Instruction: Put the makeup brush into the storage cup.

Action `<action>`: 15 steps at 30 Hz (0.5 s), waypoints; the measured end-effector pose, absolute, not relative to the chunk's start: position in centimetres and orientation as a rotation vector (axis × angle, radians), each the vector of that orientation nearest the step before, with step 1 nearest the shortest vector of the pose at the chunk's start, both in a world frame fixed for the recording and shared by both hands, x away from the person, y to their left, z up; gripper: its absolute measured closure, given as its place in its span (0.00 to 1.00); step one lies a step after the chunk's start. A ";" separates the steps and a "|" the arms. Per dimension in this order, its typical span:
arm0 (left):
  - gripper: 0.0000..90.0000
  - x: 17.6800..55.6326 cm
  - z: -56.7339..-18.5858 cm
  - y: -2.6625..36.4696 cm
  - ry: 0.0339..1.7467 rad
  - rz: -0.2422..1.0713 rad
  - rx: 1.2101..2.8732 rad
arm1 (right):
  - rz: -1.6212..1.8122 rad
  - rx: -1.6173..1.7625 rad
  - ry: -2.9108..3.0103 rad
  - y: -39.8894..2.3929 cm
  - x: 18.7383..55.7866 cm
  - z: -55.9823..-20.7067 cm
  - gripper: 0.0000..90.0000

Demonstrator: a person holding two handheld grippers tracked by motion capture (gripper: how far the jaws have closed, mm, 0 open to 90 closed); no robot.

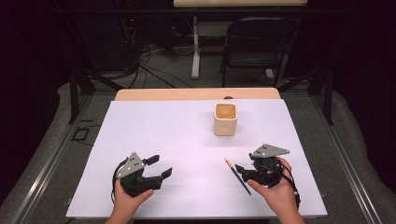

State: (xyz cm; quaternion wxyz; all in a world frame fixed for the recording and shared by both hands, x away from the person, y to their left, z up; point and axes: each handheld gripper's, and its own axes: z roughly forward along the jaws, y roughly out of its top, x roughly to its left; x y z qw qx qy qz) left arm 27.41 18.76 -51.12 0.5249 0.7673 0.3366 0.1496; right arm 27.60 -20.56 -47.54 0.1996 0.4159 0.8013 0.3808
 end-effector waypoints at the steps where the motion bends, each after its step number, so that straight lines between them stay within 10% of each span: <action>1: 0.30 27.4 -51.1 18.8 0.806 0.347 1.823 | 1.065 1.163 2.244 -20.5 27.7 -47.4 0.38; 15: 0.27 27.3 -51.1 18.6 0.758 0.337 1.866 | 1.013 1.156 2.282 -20.0 28.2 -47.3 0.38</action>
